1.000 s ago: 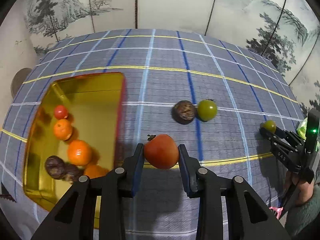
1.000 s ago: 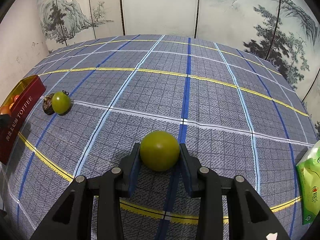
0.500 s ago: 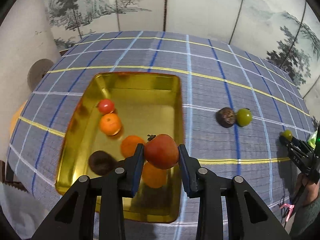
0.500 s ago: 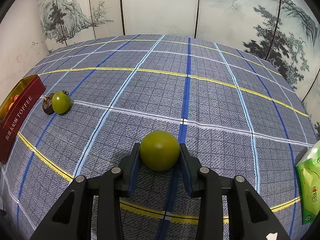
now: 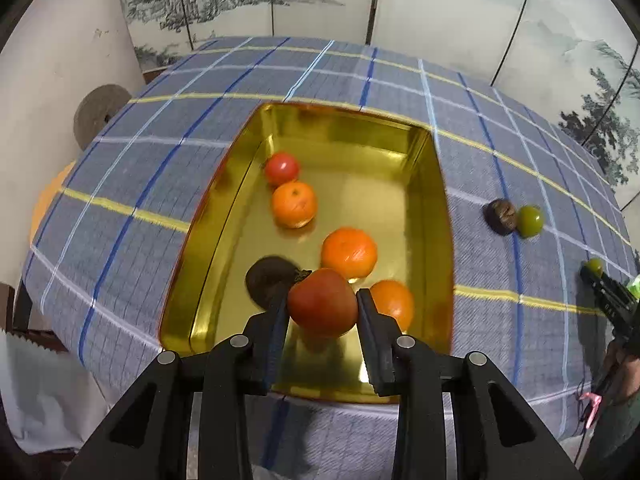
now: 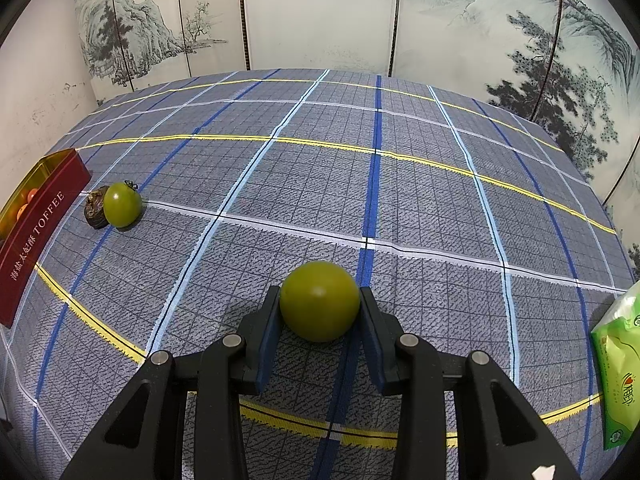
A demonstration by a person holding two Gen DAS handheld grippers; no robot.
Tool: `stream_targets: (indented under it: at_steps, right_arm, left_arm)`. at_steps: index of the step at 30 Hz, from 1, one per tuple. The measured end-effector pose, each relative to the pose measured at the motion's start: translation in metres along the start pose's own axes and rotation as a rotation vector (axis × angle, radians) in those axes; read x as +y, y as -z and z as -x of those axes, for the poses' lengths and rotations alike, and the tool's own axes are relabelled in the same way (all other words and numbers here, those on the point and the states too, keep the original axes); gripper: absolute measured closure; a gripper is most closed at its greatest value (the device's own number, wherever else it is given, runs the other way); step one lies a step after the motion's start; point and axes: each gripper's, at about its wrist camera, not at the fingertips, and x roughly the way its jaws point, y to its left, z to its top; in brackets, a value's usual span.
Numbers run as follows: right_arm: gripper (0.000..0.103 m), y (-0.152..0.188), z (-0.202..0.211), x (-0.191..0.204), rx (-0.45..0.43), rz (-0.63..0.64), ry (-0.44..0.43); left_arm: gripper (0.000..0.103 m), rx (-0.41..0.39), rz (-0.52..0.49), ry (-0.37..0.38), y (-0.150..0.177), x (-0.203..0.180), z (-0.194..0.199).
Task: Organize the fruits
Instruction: 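Carry the red tomato into the gold tin and open the left gripper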
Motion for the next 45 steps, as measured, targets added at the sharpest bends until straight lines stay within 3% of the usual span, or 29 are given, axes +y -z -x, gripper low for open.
stream_targets:
  at_steps: [17,45]
  right_arm:
    - [0.068,0.001,0.001,-0.001,0.000,0.005,0.007]
    - [0.067,0.000,0.000,-0.003,0.001,-0.005,0.012]
  left_arm:
    - [0.068,0.067,-0.011,0.001,0.008,0.020,-0.029]
    - [0.067,0.069,0.005,-0.001,0.006,0.021,-0.035]
